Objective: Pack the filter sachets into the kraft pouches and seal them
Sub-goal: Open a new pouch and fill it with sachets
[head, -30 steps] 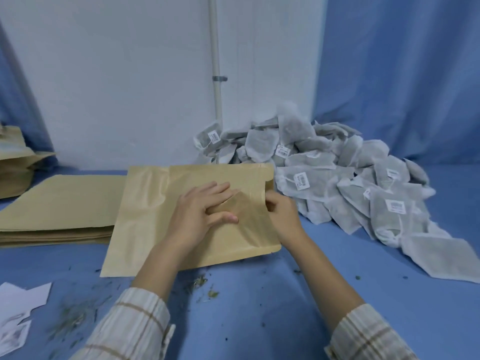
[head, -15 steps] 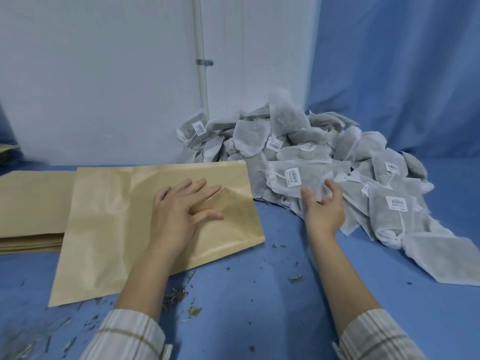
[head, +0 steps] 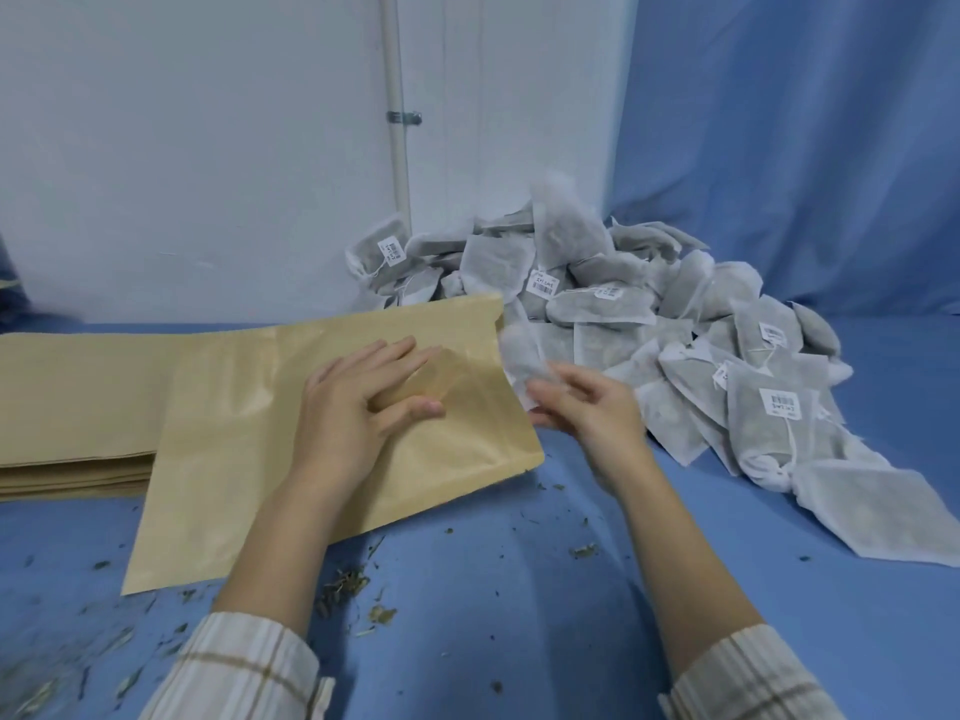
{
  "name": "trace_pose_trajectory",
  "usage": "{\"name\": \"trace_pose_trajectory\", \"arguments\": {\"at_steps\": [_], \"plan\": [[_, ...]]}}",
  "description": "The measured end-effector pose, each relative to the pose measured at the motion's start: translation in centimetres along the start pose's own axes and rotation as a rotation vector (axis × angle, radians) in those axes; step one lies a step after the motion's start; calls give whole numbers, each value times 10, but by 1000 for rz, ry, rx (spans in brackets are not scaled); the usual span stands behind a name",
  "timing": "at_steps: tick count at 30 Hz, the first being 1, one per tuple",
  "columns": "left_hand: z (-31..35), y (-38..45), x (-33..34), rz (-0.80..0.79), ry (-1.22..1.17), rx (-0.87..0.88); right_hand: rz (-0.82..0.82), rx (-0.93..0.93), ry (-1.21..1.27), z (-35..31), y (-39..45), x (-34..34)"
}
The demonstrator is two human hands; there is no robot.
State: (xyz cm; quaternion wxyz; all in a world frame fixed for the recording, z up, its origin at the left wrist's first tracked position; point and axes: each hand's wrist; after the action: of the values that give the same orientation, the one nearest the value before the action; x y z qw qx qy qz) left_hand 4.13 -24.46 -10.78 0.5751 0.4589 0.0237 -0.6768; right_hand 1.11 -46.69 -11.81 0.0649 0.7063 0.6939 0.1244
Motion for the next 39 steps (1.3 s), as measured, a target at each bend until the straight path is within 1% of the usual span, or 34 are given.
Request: {"name": "trace_pose_trajectory", "arguments": {"at_steps": [2, 3, 4, 5, 6, 7, 8, 9, 10, 11, 12, 13, 14, 15, 17, 18, 20, 21, 23, 24, 26, 27, 29, 31, 34, 36, 39], "plan": [[5, 0, 4, -67, 17, 52, -263, 120, -437, -3, 5, 14], [6, 0, 6, -93, 42, 66, -362, 160, -615, -2, 7, 18], [7, 0, 8, -107, 58, 68, -383, 174, -694, -1, 9, 20], [6, -1, 9, -107, 60, 60, -297, 155, -682, 1, 9, 20], [5, -1, 11, -96, 55, 48, -126, 104, -648, 5, 10, 15], [4, -1, 11, -77, 49, 37, 107, 44, -661, 10, 10, 7], [3, -2, 11, -58, 46, 30, 316, 17, -755, 14, 10, -1], [2, -1, 12, -42, 48, 26, 463, 44, -885, 18, 8, -9], [1, -1, 11, -29, 53, 23, 547, 126, -1000, 23, 8, -17], [1, -1, 11, -23, 57, 20, 575, 235, -1051, 27, 8, -24], [0, -1, 11, -22, 58, 18, 567, 329, -1053, 31, 8, -30], [0, -2, 11, -26, 59, 16, 550, 381, -1038, 33, 7, -33], [-1, -2, 12, -32, 63, 18, 547, 379, -1027, 35, 7, -36], [-1, -2, 12, -39, 71, 18, 575, 331, -1025, 35, 7, -37], [0, -3, 14, -45, 87, 6, 668, 158, -981, 33, 7, -35], [0, -3, 14, -46, 95, -1, 706, 67, -889, 30, 7, -31], [-1, -3, 15, -37, 109, -7, 736, -58, -563, 21, 6, -20], [-1, -3, 14, -28, 112, -8, 721, -79, -352, 16, 5, -16], [-2, -2, 12, -9, 99, -15, 622, -69, 40, 6, 3, -15], [-2, -2, 10, -2, 85, -19, 546, -51, 172, 3, 2, -17], [-2, -2, 8, 7, 50, -19, 358, 5, 288, 0, 2, -21], [-2, -3, 8, 6, 31, -13, 274, 41, 297, 0, 2, -21], [-1, -3, 6, -10, -28, 9, 140, 127, 240, 1, 0, -17], [3, -2, 6, -51, -64, 51, 20, 187, 149, 1, -1, -9], [13, -1, 10, -128, -12, 106, -163, 235, -63, -5, 1, 8], [19, -2, 16, -166, 19, 104, -209, 263, -243, -8, 11, 21], [23, -5, 23, -231, 63, 97, -139, 308, -269, -4, 23, 31]]}}
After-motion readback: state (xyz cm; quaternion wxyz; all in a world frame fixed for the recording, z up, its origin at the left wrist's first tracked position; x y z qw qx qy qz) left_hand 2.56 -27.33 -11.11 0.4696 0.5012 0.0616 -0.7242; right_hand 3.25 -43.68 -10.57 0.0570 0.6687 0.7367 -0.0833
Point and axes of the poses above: each hand's wrist, its own y-axis towards the middle knuckle, its own x-axis out of the palm, z = x × y, and after that the axes turned 10 degrees about -z, right-handed
